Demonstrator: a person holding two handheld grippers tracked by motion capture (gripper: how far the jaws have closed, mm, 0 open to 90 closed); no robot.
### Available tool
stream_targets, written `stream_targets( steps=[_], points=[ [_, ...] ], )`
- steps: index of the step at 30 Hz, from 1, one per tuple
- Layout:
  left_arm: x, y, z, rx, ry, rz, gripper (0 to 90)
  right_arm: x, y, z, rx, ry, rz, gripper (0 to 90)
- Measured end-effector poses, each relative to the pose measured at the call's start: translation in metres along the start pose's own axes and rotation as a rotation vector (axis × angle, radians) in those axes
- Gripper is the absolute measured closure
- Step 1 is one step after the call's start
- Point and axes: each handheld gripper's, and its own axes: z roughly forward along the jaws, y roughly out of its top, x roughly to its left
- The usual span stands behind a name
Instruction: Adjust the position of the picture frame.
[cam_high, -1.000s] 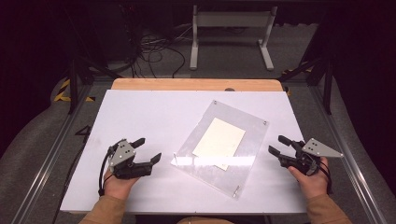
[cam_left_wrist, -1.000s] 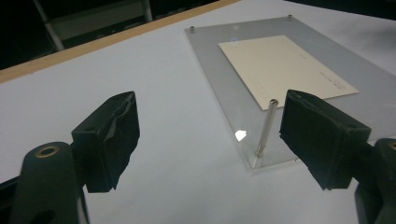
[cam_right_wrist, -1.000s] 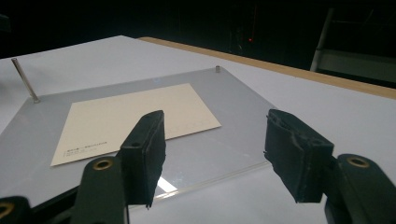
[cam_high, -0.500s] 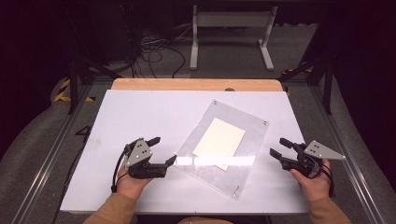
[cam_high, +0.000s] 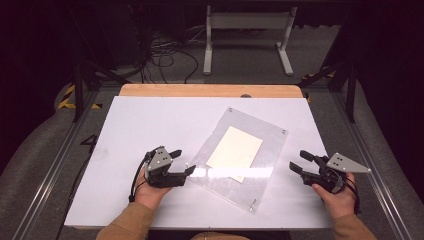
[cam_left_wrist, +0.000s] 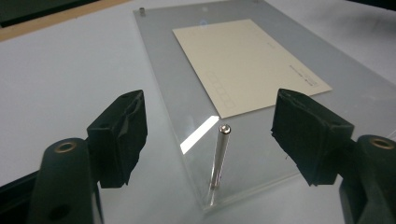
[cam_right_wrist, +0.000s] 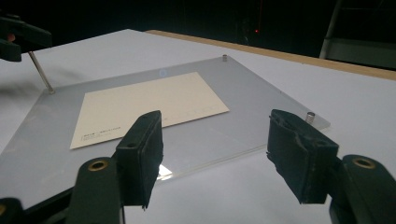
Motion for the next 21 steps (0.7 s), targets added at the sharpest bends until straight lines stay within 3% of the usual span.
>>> stream_targets(
  steps=[8, 16, 21],
  points=[
    [0.0, -0.007, 0.01, 0.074, -0.001, -0.005, 42.3, 0.002, 0.0, 0.003, 0.011, 0.018, -0.008, 36.2],
    [-0.002, -0.009, 0.014, 0.114, -0.001, -0.003, 62.3, 0.002, -0.001, 0.003, 0.011, 0.024, -0.004, 36.1],
    [-0.003, -0.008, 0.014, 0.122, -0.016, 0.017, 83.4, 0.002, -0.001, 0.003, 0.014, 0.028, -0.001, 36.2]
  ],
)
